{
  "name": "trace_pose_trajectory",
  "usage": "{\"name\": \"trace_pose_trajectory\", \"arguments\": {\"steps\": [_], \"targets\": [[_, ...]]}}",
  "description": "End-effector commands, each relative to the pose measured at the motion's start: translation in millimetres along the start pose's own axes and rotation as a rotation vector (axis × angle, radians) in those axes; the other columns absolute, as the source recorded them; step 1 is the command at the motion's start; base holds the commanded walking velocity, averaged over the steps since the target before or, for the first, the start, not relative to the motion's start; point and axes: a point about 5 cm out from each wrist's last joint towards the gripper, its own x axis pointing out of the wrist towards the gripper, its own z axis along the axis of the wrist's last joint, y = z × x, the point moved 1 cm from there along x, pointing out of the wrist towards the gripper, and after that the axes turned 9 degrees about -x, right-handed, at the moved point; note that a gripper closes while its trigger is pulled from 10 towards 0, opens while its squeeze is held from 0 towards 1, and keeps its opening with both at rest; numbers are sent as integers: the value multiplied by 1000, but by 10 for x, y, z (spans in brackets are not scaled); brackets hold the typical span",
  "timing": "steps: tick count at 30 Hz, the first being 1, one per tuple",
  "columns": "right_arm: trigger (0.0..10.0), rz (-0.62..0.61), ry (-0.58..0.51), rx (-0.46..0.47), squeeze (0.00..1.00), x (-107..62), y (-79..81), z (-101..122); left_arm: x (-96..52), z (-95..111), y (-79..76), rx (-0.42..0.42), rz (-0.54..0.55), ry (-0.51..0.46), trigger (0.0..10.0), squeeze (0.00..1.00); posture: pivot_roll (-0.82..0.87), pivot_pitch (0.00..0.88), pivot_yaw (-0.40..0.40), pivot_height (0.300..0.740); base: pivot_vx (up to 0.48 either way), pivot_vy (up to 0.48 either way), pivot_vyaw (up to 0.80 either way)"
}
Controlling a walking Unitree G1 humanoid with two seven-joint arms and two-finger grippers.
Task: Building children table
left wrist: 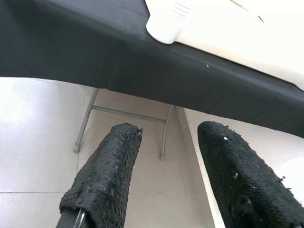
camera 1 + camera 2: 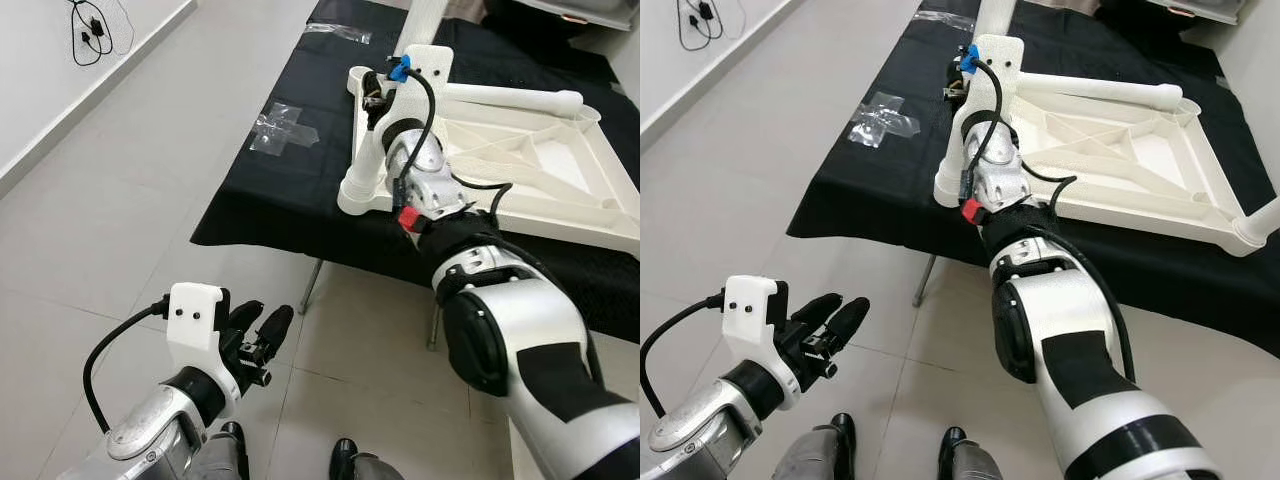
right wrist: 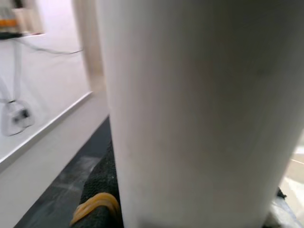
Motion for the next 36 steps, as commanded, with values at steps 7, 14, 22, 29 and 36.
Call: {"name": "trace_pose_trajectory", "arguments": {"steps": [7, 14, 22, 29, 36], "targets": [[10000, -184, 214, -111, 0, -129, -28, -449, 2, -29, -4, -2, -7, 15, 10000, 0, 174, 271, -132, 740, 0, 0, 0], [10000, -406, 233, -79, 0, -203, -9, -416, 6, -39, -12, -6, -6, 15, 10000, 0, 176, 270, -140, 740, 0, 0, 0], [10000, -559, 250, -44, 0, -286, 128, -313, 19, -66, -47, -18, -9, 14, 10000, 0, 190, 270, -150, 740, 0, 0, 0], [10000, -622, 266, -33, 0, -300, 163, -226, 20, -36, -119, -32, -49, -7, 10000, 0, 191, 270, -158, 740, 0, 0, 0], [10000, -722, 327, -11, 0, -326, 100, -228, 11, 30, -314, -46, -155, -44, 10000, 0, 205, 270, -164, 740, 0, 0, 0]]}}
